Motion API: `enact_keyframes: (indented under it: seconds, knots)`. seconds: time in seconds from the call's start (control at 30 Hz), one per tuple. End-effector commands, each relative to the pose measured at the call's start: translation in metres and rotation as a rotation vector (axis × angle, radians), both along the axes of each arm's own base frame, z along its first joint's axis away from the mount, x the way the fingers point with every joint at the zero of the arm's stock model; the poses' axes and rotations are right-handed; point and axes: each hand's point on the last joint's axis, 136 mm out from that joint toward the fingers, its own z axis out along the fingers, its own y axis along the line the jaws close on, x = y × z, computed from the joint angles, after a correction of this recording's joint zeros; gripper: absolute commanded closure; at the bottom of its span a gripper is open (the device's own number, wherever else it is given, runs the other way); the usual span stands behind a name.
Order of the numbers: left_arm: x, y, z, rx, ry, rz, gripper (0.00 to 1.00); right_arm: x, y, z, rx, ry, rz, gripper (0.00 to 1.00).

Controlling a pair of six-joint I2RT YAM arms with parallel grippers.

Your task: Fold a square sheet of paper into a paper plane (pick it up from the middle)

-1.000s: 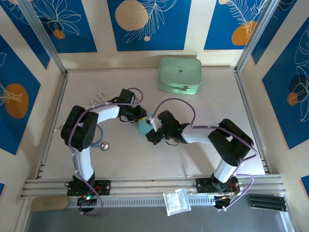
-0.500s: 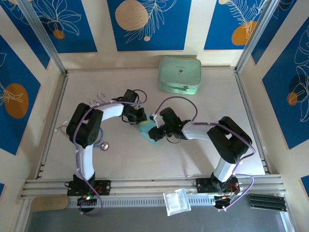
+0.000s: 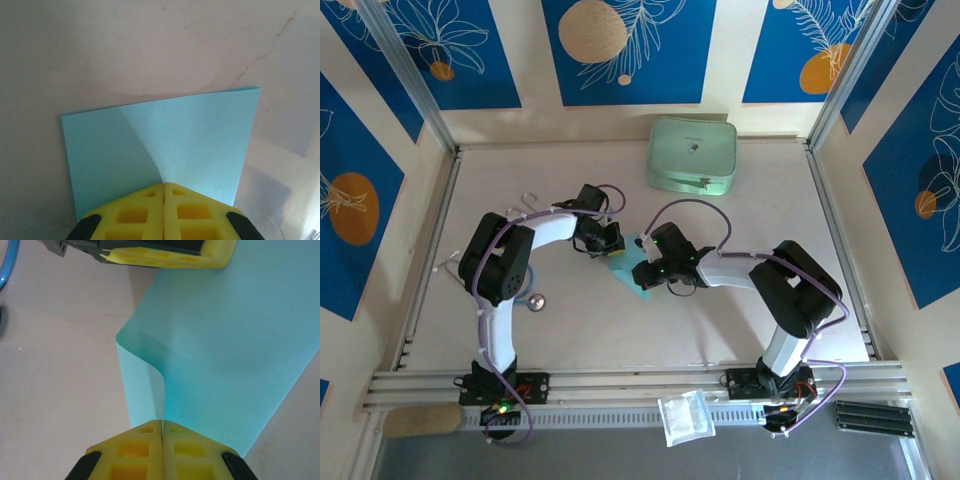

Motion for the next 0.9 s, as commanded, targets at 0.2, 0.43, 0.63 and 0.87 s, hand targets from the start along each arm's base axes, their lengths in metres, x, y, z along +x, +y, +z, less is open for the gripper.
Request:
enact_keyframes:
  seconds: [0.2,0.43,0.63,0.87]
  knots:
    - [-0.0169,0.0041,-0.0302,0.069,0.069,-0.036,0.94,0.0112,-0.0065,-0.0052,-0.058,0.000,-0.052,1.00]
    - [-0.0178,0.0025,-0.0310,0.068,0.073,-0.040,0.94,0.0138,-0.0084,-0.0060,-0.069,-0.007,-0.061,1.00]
    - [-0.0186,0.0017,-0.0316,0.066,0.074,-0.042,0.95,0.0142,-0.0106,-0.0088,-0.083,-0.001,-0.071,1.00]
    - [-0.0179,0.0008,-0.0317,0.066,0.073,-0.044,0.95,0.0150,-0.0109,-0.0103,-0.091,0.003,-0.074,1.00]
